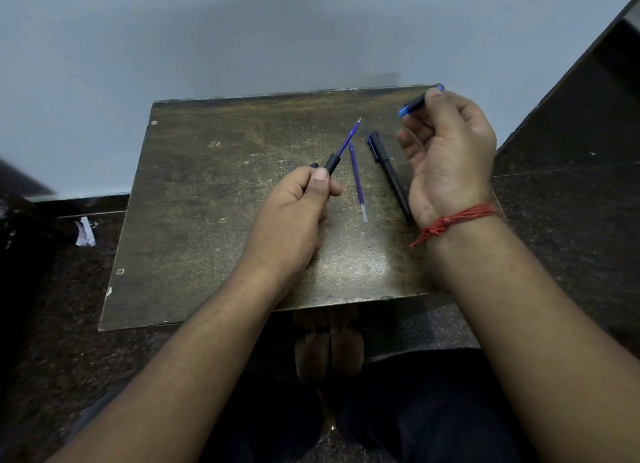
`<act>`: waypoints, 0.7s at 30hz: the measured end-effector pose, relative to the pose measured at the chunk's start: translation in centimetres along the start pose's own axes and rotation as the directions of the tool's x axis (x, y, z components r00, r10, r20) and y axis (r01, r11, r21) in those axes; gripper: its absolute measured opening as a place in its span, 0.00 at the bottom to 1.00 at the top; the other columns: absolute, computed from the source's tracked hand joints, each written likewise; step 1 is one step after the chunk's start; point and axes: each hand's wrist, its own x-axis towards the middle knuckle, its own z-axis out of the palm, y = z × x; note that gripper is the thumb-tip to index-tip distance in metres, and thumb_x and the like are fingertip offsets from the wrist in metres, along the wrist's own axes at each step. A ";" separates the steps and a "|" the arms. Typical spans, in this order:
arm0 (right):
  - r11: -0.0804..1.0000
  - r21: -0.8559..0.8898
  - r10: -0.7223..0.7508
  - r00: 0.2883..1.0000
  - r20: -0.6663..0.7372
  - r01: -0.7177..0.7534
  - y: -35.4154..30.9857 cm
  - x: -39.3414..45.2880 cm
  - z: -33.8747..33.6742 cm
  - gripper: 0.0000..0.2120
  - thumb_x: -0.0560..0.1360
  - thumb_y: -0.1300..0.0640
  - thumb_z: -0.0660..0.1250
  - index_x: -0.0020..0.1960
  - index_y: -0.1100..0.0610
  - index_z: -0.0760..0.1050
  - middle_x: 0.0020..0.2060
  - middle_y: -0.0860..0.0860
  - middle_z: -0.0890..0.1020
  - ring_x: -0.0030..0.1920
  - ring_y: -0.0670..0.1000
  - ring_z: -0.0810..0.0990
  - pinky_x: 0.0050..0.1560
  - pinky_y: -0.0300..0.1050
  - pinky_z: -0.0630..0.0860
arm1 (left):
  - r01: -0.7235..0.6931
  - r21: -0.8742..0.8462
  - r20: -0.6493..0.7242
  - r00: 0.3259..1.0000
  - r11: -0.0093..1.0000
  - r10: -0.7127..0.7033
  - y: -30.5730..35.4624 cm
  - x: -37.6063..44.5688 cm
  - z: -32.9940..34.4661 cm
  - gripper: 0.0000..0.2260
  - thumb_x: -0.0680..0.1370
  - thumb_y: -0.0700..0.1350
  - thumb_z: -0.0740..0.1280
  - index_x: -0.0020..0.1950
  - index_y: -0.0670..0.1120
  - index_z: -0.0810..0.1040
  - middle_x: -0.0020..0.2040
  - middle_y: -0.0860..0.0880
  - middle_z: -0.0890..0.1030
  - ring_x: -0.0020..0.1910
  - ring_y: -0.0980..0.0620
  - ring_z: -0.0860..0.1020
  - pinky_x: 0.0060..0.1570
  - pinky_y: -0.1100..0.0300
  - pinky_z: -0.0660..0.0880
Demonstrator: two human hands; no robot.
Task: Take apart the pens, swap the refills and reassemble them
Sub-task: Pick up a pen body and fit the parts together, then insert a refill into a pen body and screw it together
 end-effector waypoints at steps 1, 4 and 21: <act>0.990 -0.120 -0.067 0.998 0.020 0.069 0.0 0.1 -0.1 0.03 0.78 0.61 0.68 0.46 0.56 0.76 0.35 0.53 0.82 0.38 0.51 0.79 0.36 0.43 0.75 | -0.015 -0.008 -0.017 1.000 1.000 0.014 0.0 0.1 -0.1 0.14 0.81 0.56 0.59 0.44 0.52 0.79 0.26 0.58 0.66 0.24 0.57 0.60 0.28 0.60 0.58; 0.745 -0.589 -0.197 0.947 0.255 0.313 0.7 -0.1 -0.3 0.01 0.76 0.57 0.70 0.45 0.53 0.78 0.35 0.49 0.82 0.36 0.46 0.80 0.39 0.41 0.76 | -0.045 -0.072 -0.113 0.993 0.996 0.036 0.3 0.4 -0.6 0.14 0.83 0.54 0.59 0.42 0.53 0.79 0.26 0.58 0.65 0.24 0.58 0.59 0.26 0.62 0.59; -0.091 -0.788 -0.114 0.780 0.615 0.609 4.0 -2.9 1.7 0.09 0.77 0.49 0.65 0.50 0.54 0.78 0.43 0.51 0.83 0.52 0.56 0.77 0.51 0.50 0.74 | -0.058 -0.189 -0.234 0.972 0.980 0.013 0.3 1.0 -1.1 0.14 0.85 0.52 0.58 0.43 0.50 0.77 0.25 0.57 0.64 0.22 0.59 0.58 0.22 0.65 0.58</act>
